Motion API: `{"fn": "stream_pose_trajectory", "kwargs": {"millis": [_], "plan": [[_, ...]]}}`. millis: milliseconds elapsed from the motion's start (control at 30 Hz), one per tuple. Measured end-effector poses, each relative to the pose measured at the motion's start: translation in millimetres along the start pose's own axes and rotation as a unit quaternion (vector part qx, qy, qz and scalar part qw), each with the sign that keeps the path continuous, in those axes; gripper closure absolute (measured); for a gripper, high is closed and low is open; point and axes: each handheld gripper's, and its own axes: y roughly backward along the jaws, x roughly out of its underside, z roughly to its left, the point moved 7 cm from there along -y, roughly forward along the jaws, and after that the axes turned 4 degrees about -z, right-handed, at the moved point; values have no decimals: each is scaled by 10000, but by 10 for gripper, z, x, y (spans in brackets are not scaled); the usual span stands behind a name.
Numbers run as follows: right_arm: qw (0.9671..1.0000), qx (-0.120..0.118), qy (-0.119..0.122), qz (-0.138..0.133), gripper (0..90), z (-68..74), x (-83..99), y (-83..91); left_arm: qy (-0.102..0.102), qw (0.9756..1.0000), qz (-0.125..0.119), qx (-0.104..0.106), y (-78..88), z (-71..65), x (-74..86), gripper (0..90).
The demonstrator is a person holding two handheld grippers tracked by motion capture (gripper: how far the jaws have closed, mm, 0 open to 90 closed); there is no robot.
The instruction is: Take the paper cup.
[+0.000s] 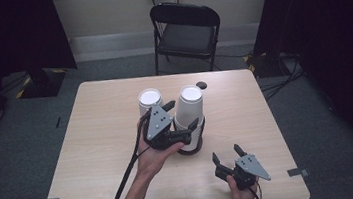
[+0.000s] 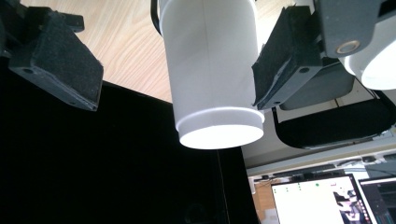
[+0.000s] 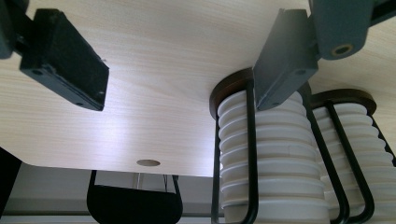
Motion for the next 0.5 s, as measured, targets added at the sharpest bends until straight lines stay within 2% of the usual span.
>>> {"fn": "stream_pose_trajectory", "kwargs": {"millis": [267, 500], "plan": [[10000, -11, -6, 3, 174, -1, 1, 0, 32, 9998, 27, -171, -131, 73, -59, 167], [10000, -20, -10, -1, 175, -1, 0, -1, -52, 9996, 91, -252, -229, 87, -79, 159]]}}
